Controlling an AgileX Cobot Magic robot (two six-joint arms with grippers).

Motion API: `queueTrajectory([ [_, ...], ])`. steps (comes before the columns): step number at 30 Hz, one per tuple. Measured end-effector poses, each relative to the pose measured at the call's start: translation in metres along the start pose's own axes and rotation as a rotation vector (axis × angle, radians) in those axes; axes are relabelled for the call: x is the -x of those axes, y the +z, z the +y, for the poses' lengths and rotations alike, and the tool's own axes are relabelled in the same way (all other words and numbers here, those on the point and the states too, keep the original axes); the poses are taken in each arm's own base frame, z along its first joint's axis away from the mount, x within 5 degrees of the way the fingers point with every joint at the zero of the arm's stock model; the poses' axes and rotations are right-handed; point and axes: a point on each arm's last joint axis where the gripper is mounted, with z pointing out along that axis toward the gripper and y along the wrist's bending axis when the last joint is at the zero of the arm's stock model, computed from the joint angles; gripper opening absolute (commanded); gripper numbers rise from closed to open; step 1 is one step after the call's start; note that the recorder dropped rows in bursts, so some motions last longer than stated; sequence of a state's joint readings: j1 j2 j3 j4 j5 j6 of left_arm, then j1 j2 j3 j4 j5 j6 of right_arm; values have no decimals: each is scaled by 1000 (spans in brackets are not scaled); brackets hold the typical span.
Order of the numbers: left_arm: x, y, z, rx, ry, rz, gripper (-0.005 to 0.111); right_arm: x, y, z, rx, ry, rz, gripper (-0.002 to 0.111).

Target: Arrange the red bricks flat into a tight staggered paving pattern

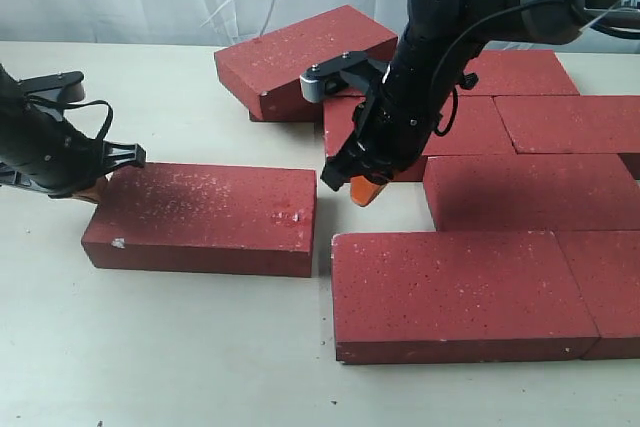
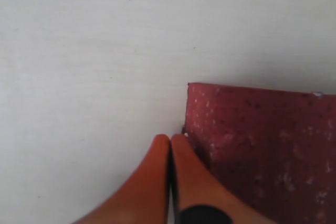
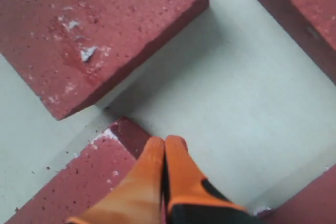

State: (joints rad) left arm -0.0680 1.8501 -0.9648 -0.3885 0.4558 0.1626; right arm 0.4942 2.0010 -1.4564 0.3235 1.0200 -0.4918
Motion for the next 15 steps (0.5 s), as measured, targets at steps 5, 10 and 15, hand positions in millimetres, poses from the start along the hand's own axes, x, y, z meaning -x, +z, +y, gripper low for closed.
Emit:
queueTrajectory([
  [5, 0, 1, -5, -3, 17, -14, 0, 0, 3, 23, 116, -94, 40, -1],
  [10, 1, 1, -5, -2, 18, -21, 0, 6, 15, 70, 147, -238, 72, -1],
  [15, 1, 1, -5, -2, 18, -21, 0, 11, 24, 97, 90, -355, 55, -1],
])
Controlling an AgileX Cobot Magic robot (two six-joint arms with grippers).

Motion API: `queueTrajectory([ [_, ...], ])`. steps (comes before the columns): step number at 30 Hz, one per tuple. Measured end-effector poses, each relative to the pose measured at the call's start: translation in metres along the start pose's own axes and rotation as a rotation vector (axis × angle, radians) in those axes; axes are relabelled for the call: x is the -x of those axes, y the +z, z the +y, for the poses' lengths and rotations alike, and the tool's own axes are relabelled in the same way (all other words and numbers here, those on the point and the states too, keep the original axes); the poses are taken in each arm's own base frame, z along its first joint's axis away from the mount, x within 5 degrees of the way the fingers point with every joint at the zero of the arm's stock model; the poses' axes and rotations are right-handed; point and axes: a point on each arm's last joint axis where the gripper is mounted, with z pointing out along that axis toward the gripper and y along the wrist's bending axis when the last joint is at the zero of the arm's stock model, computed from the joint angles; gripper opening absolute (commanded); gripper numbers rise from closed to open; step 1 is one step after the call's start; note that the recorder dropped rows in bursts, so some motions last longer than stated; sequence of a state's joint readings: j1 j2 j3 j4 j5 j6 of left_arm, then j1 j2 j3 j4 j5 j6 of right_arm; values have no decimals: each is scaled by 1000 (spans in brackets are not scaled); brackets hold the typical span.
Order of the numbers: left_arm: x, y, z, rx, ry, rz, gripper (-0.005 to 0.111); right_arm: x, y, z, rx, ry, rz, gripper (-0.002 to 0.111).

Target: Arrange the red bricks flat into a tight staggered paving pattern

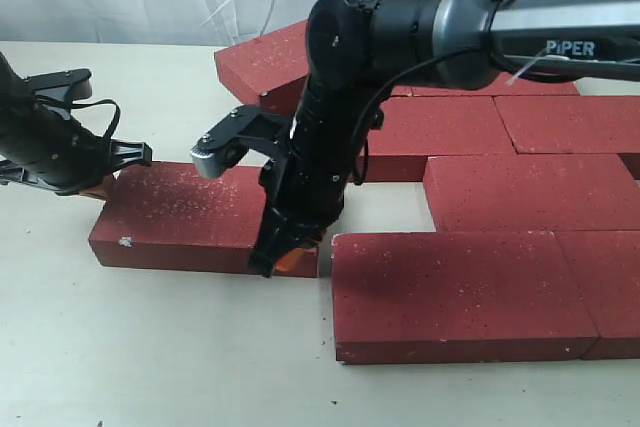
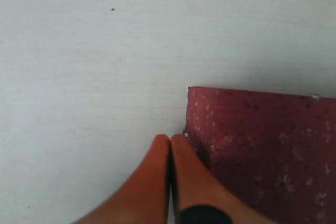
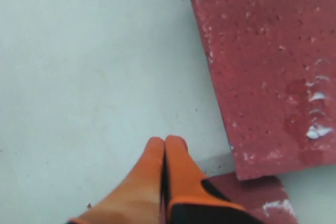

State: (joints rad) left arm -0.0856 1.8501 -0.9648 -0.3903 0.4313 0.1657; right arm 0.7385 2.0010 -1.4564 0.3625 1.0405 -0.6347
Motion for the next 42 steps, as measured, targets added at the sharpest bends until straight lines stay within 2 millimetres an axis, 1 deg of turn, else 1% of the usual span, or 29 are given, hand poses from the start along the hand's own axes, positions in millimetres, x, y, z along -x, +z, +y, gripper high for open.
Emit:
queueTrajectory([
  [2, 0, 0, 0, 0, 2, 0, 0, 3, 2, 2, -32, -26, -12, -1],
  [5, 0, 0, 0, 0, 2, 0, 0, 5, 5, -1, -56, -34, -23, -1],
  [12, 0, 0, 0, 0, 2, 0, 0, 1, 37, -9, -28, -14, 49, -1],
  [15, 0, 0, 0, -3, -6, -1, 0, 0, 43, -12, -32, -11, 64, -1],
  [23, 1, 0, -3, -37, -4, -6, 0, -3, 43, -18, -92, -24, 96, -1],
  [31, 1, 0, -6, -70, 3, -7, 0, -4, 43, -16, -78, -9, 112, -1],
  [33, 0, 0, -8, -74, 5, -7, 0, -4, 39, -15, -76, -9, 109, -1],
  [35, 0, 0, -11, -75, 20, -10, 0, -3, 32, -13, -85, -15, 95, -1],
  [40, 1, 2, -21, -69, 85, -46, 0, 0, -5, -7, -165, -38, 23, -1],
  [42, 1, 2, -24, -67, 100, -60, 0, -1, -20, -8, -194, -24, -8, -1],
])
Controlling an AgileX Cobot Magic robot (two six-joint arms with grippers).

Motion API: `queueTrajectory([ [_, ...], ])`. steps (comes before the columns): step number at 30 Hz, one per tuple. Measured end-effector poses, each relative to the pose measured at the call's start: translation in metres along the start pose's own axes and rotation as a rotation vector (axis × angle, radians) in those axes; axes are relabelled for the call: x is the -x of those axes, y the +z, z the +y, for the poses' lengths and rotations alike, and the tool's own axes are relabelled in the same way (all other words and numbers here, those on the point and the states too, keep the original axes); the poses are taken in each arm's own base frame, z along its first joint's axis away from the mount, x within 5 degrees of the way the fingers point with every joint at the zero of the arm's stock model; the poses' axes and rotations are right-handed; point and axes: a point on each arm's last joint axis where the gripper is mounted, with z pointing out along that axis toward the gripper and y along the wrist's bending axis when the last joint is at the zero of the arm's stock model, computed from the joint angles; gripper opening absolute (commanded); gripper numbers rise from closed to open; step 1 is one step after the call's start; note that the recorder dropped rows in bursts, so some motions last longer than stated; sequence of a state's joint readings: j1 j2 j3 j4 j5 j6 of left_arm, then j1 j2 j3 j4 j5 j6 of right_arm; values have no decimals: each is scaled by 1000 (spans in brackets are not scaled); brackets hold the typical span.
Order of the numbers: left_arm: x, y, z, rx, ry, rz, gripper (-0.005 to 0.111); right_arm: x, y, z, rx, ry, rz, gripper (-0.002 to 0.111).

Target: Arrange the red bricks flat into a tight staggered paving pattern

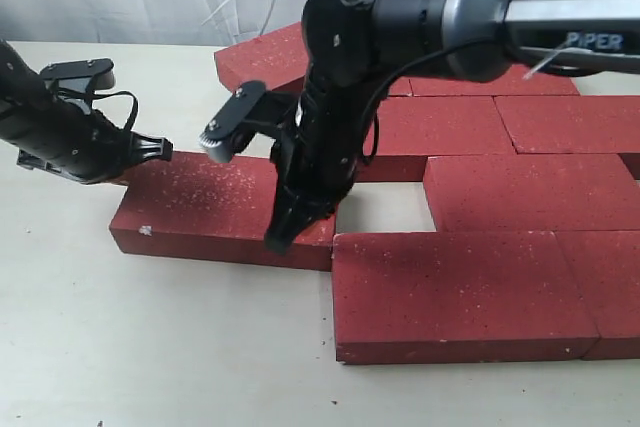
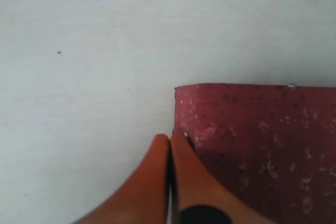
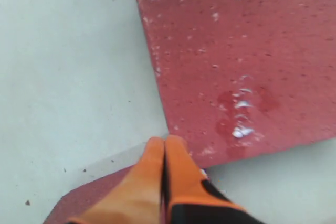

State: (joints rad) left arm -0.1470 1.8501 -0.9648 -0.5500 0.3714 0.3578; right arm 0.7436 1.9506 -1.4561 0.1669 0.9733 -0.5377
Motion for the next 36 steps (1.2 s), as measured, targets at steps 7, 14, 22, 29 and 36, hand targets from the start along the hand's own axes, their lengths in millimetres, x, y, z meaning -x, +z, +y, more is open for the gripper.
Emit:
queueTrajectory([
  [7, 0, 1, -2, 15, 54, -6, 0, -19, -19, -22, 87, 131, -9, -1],
  [14, -2, -1, 4, 16, 41, 27, 0, -10, 20, -3, 173, 61, 66, -1],
  [22, -4, -1, 6, 11, 27, 49, 0, -7, 51, -4, 148, 38, 94, -1],
  [29, -4, -1, 6, 10, 24, 48, 0, -10, 60, -9, 110, 23, 128, -1],
  [36, -3, -1, 6, 9, 16, 47, 0, -10, 60, -10, 81, 38, 134, -1],
])
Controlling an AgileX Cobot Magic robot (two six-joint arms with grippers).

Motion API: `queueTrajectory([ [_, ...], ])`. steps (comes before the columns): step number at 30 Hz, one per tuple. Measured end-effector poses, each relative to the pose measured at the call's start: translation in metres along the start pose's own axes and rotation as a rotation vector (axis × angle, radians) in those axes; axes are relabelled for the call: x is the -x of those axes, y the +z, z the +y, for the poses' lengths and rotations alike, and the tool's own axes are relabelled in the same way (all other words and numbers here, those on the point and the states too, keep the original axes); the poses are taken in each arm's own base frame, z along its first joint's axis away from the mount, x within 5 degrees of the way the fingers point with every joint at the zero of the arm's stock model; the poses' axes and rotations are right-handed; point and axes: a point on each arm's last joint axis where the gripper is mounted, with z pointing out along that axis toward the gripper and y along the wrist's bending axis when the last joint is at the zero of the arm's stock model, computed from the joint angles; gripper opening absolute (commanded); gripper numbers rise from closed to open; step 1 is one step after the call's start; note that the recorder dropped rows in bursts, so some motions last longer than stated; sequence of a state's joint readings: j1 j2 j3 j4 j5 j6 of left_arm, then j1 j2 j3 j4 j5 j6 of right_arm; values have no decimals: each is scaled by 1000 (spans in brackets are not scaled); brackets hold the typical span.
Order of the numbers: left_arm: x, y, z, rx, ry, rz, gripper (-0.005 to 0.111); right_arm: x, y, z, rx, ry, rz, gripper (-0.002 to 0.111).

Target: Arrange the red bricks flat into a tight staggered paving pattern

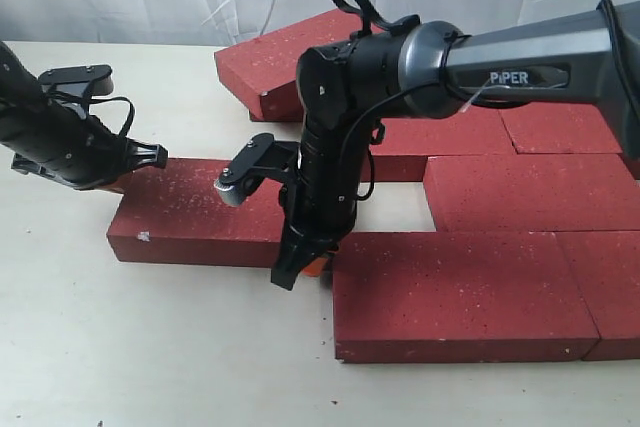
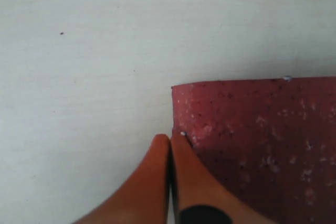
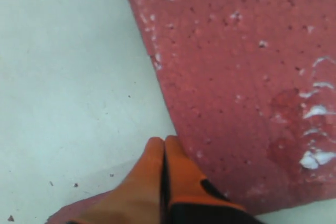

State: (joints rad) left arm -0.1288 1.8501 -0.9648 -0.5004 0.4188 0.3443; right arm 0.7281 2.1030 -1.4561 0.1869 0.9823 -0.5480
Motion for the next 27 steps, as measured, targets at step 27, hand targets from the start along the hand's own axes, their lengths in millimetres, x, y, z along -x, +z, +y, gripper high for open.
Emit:
queueTrajectory([
  [27, 2, 0, 1, 8, -2, -19, 0, 9, -15, -8, -63, -16, -5, -1],
])
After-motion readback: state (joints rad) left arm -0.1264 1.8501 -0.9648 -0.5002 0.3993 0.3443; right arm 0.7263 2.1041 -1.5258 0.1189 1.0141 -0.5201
